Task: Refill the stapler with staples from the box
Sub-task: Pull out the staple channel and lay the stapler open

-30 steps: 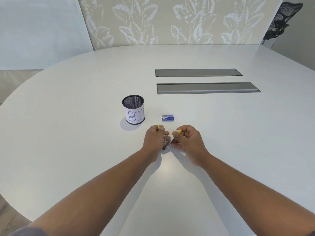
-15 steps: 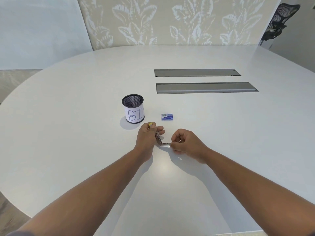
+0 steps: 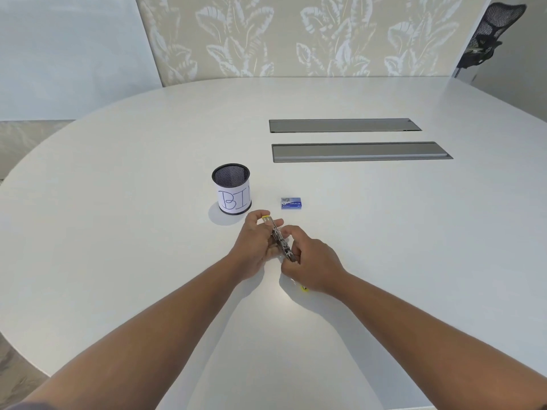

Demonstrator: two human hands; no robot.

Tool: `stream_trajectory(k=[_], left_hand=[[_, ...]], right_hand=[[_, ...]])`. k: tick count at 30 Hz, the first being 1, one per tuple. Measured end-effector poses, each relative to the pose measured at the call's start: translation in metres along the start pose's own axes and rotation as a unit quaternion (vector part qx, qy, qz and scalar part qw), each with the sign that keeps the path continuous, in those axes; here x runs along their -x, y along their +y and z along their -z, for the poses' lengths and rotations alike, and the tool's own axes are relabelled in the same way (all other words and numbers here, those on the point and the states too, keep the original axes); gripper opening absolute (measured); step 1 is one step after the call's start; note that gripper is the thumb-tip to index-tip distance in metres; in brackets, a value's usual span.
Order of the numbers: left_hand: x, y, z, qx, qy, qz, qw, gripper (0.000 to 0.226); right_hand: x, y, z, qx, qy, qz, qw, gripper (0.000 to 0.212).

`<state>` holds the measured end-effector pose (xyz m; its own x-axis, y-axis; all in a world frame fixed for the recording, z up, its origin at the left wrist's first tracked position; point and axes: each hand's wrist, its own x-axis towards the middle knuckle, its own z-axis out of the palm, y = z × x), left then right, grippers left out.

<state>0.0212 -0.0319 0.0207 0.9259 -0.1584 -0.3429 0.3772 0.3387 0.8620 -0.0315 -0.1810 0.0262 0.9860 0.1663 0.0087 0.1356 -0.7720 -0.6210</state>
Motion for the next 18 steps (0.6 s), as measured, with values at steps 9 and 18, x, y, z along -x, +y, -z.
stream_trajectory(k=[9,18], left_hand=[[-0.005,0.001,0.004,-0.177,-0.004,-0.04,0.983,0.031],[-0.018,-0.008,0.011,-0.631,-0.024,-0.225,0.742,0.024]], right_hand=[[0.012,0.0,-0.007,0.019,0.029,0.001,0.999,0.067],[0.015,-0.008,-0.009,0.079,0.018,-0.041,0.996,0.075]])
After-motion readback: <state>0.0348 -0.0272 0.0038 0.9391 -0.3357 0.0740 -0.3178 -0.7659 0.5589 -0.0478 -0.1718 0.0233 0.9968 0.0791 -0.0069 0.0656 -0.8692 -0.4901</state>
